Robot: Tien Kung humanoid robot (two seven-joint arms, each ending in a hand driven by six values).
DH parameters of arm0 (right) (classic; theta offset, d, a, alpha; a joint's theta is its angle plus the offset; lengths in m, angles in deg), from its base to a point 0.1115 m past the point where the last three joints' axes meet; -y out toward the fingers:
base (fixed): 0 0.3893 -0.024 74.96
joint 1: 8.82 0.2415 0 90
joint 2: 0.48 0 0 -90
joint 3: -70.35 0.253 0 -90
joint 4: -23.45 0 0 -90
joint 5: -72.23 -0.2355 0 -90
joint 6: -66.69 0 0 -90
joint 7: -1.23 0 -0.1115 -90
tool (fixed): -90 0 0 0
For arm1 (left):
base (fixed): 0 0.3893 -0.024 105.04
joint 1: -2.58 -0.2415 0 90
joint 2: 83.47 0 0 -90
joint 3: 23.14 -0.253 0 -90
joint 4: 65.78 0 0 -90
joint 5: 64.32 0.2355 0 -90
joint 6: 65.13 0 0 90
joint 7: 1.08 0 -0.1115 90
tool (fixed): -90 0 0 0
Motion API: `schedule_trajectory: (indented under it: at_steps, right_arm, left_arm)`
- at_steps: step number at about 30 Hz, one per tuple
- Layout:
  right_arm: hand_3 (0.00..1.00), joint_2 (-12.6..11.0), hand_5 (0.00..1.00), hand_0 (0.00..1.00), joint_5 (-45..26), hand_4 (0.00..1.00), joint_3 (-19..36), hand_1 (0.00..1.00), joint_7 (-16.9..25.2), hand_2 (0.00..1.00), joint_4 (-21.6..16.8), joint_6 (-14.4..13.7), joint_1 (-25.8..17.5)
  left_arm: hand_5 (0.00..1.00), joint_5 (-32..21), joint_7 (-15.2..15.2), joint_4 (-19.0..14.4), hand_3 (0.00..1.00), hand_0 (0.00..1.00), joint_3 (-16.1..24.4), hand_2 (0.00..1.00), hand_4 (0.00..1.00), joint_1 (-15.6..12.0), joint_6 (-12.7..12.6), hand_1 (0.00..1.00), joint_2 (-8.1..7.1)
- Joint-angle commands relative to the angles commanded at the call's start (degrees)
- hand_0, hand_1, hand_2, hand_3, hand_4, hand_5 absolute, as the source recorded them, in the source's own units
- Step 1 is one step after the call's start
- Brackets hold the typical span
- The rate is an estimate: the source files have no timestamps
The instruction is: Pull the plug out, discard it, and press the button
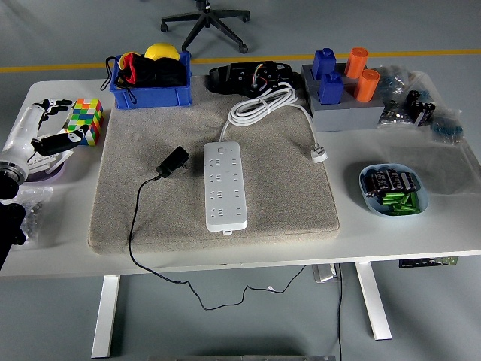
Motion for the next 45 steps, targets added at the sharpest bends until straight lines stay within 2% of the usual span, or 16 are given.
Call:
schedule_trajectory:
  at_steps: [21, 45]
  right_arm:
    - [0.619, 0.01, 0.509, 0.751, -0.23, 0.67, 0.03, 0.668, 0.13, 0.658, -0.01, 0.03, 0.17]
    - [0.619, 0.16, 0.51, 0.751, -0.37, 0.671, 0.21, 0.668, 0.04, 0.657, 0.07, -0.01, 0.1]
  left_arm:
    - [0.243, -0.31, -0.56, -0.29, 0.793, 0.865, -1.05, 0.817, 0.742, 0.04, 0.67, 0.874, 0.48]
    - [0.246, -0.11, -1.05, -0.48, 0.793, 0.864, 0.64, 0.81, 0.738, -0.95, 1.36, 0.866, 1.63]
